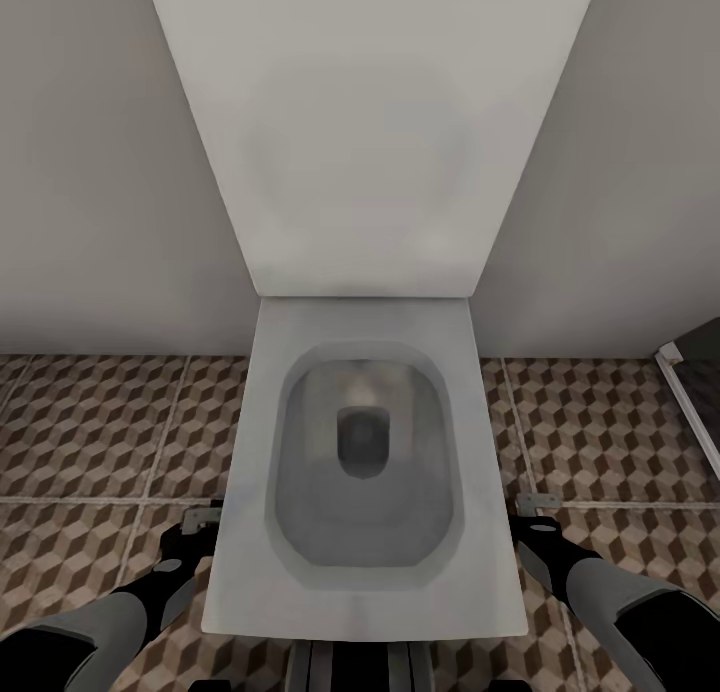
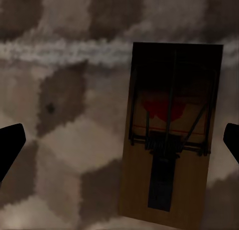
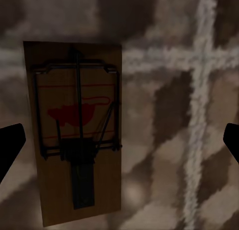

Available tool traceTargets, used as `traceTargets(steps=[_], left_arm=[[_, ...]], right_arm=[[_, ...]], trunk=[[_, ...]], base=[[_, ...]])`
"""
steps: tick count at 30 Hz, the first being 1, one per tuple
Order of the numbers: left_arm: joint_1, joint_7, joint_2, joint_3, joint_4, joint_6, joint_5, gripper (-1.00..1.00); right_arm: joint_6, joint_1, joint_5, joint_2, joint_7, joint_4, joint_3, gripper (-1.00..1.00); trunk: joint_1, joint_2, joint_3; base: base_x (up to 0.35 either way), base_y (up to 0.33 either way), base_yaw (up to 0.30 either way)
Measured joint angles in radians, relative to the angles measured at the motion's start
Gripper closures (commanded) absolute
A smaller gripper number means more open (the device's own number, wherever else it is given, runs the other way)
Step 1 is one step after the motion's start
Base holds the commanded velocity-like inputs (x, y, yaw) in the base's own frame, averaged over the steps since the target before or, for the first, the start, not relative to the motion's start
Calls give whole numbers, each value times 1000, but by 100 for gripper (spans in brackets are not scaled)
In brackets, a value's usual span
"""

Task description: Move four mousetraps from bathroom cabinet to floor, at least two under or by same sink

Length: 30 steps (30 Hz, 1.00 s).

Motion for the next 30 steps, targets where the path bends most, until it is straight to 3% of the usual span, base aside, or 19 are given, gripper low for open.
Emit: traceTargets(steps=[13, 30], left_arm=[[0, 8, 0, 2, -5, 2, 10, -100], [0, 8, -1, 4, -6, 5, 15, -100]], right_arm=[[0, 0, 0, 0, 0, 0, 0, -100], [0, -1, 0, 0, 0, 0, 0, -100]], trunk=[[0, 0, 0], [1, 0, 0]], base=[[-38, 0, 0], [-302, 0, 0]])
